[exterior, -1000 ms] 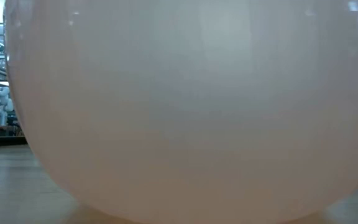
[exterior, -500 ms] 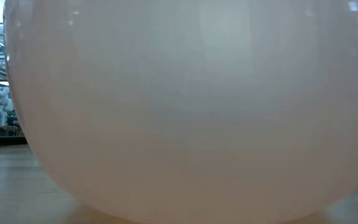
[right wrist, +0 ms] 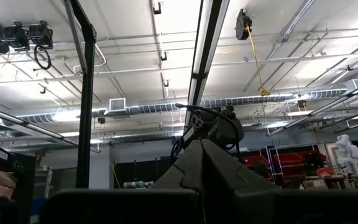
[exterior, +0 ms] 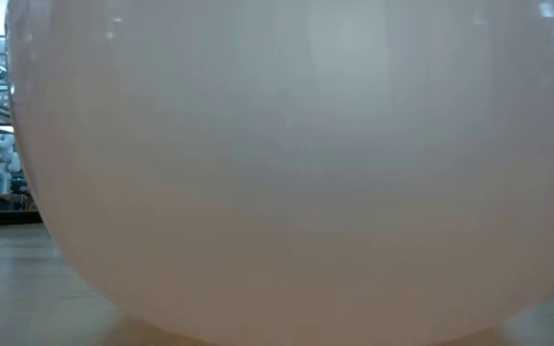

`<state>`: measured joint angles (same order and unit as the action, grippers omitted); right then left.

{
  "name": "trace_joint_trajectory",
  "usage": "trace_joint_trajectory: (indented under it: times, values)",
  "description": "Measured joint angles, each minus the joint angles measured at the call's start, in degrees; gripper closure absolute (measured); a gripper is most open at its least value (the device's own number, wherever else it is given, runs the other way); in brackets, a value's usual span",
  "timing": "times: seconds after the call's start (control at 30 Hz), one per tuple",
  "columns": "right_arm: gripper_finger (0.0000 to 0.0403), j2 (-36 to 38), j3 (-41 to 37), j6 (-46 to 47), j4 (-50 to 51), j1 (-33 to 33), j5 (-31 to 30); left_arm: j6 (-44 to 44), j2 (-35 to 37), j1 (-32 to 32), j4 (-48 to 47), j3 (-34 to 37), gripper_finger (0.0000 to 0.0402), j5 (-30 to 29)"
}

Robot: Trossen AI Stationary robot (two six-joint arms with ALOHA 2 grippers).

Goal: Place and stack bowls onto a shelf
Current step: Put the light blue bowl on the shelf

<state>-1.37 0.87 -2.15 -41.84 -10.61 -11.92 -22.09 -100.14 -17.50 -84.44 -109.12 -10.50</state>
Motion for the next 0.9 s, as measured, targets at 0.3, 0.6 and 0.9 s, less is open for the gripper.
trace_joint_trajectory:
  times: [0.3,0.6,0.9]
  values:
    - [0.0403,0.0,0.0,0.0,0.0,0.0,0.0,0.1,0.0,0.0,-0.1,0.0,0.0392,1.0]
    - [0.0403,0.0,0.0,0.0,0.0,0.0,0.0,0.1,0.0,0.8,0.7,0.0,0.0345,0.1]
    - [0.0403,0.0,0.0,0.0,0.0,0.0,0.0,-2.4,0.0,3.2,0.6,0.0,0.0328,-9.7]
